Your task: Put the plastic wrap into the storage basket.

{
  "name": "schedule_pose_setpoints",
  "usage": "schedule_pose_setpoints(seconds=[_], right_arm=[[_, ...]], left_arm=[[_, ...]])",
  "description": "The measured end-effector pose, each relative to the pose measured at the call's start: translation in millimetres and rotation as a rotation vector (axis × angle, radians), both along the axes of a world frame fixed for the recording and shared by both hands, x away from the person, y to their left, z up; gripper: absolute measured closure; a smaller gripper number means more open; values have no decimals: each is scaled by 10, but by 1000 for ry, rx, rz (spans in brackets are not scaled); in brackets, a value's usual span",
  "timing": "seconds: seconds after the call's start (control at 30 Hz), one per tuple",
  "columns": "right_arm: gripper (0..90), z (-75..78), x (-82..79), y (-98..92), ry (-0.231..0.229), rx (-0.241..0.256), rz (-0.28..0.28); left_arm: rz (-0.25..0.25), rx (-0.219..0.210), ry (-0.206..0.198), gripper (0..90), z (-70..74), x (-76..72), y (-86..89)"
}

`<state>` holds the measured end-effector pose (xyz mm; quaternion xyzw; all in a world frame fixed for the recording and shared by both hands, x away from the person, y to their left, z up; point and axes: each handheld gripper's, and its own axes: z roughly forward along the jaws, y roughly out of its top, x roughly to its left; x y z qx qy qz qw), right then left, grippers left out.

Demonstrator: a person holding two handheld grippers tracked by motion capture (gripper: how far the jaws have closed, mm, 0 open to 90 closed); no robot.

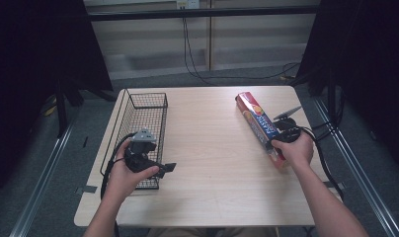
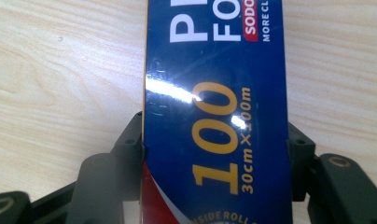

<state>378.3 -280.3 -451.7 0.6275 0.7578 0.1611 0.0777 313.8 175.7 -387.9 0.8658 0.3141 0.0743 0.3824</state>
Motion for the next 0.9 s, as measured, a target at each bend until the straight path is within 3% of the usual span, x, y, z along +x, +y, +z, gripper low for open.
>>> schedule_pose_setpoints(seconds=[0.07, 0.13, 0.27, 0.43, 0.6, 0.9], right_arm=[[413, 3, 6, 1, 10, 11, -7], [408, -14, 13, 18, 26, -4, 3], [399, -54, 4, 53, 6, -22, -3], [373, -110, 52, 51, 34, -40, 13], [327, -16, 137, 29, -42, 13, -25], [313, -24, 350, 57, -40, 32, -42]], left_arm=[[2, 6, 0, 14, 3, -6, -3], [-7, 3, -1, 14, -4, -5, -4], [-4, 1, 2, 14, -16, -10, -18], [-11, 9, 4, 14, -28, -1, -28], [-11, 11, 14, 14, -50, 25, -39], [-14, 14, 20, 14, -83, 61, -50]])
